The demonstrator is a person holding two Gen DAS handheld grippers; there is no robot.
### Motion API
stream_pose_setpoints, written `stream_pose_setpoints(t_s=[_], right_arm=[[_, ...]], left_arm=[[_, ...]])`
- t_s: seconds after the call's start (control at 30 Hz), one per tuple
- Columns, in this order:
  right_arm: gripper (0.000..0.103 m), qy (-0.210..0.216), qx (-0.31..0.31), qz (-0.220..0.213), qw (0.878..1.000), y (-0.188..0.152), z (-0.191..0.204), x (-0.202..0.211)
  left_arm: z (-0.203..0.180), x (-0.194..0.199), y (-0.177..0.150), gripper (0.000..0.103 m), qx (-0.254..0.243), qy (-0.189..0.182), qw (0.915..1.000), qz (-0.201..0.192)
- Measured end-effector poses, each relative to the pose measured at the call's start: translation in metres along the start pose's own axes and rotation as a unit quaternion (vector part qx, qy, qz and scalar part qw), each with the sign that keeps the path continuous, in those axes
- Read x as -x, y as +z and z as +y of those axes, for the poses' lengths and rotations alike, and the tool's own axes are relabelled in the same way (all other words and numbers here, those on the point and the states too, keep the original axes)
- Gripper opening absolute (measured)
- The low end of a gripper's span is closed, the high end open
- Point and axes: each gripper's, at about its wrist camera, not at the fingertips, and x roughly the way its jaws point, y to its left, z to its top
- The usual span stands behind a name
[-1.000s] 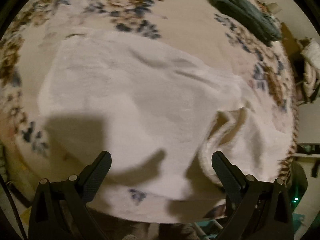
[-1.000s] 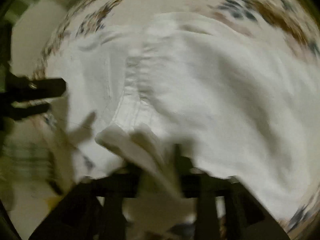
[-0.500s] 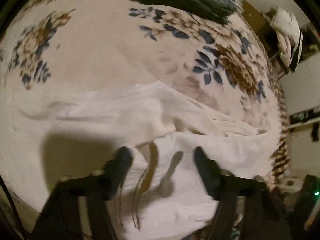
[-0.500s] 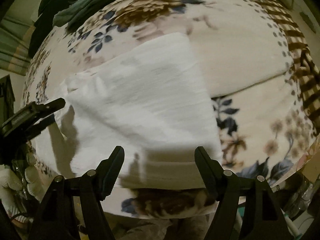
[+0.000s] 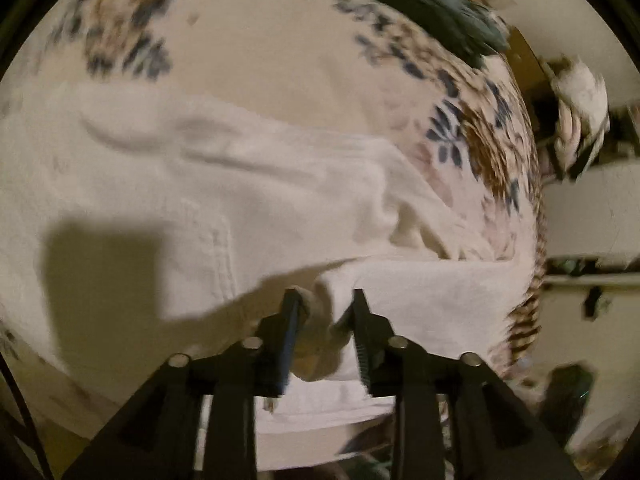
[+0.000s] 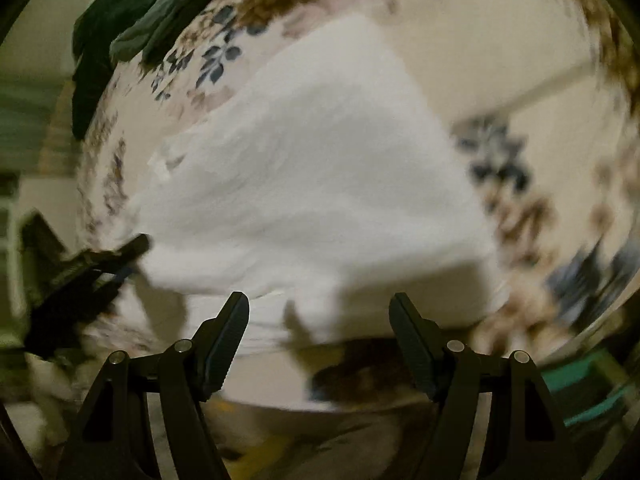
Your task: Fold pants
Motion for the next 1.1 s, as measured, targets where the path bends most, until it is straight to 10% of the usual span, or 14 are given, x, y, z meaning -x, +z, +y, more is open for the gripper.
stream_pose_setpoints(t_s=[0.2, 0.27, 0.4, 0.47, 0.57, 0.83, 0.93, 1.0, 1.1], right_arm=[[0.041, 0.129, -0.177, 0.031, 0.975, -0.023, -0.029, -0.03], [0.039, 0.138, -0.205, 0.028, 0.969, -0.027, -0.032, -0.041], [0.001, 0.108, -0.222, 0.007, 0.969, -0.028, -0.031, -0.051], [0.001, 0.09, -0.211, -0.001, 0.973, -0.029, -0.024, -0.048], [0.001, 0.084, -0.18, -0.008, 0.98, -0.03, -0.009, -0.037], [0.001, 0.097, -0.147, 0.016, 0.984, -0.049, 0.005, -0.023], [0.001, 0.13, -0.158, 0.033, 0.978, -0.05, 0.004, -0.031], [0.002, 0.128, -0.162, 0.042, 0.978, -0.05, 0.002, -0.038], [0.003, 0.114, -0.166, 0.042, 0.979, -0.043, 0.0, -0.044]], left_arm=[[0.004, 0.012, -0.021, 0.049, 0.018, -0.008, 0.9998, -0.005], [0.002, -0.002, -0.032, 0.049, 0.014, -0.003, 0.9997, 0.02], [0.001, -0.041, -0.046, 0.049, -0.004, 0.028, 0.9979, 0.058], [-0.001, -0.045, -0.052, 0.045, -0.019, 0.037, 0.9981, 0.045], [-0.009, -0.036, -0.061, 0.007, -0.05, 0.044, 0.9976, 0.019], [0.005, 0.008, -0.072, 0.003, -0.012, 0.009, 0.9998, -0.016], [0.005, 0.007, -0.065, 0.012, 0.001, -0.016, 0.9998, -0.011], [0.002, -0.005, -0.059, 0.051, 0.0, -0.017, 0.9998, 0.003], [-0.008, -0.025, -0.045, 0.056, -0.025, -0.002, 0.9996, 0.011]])
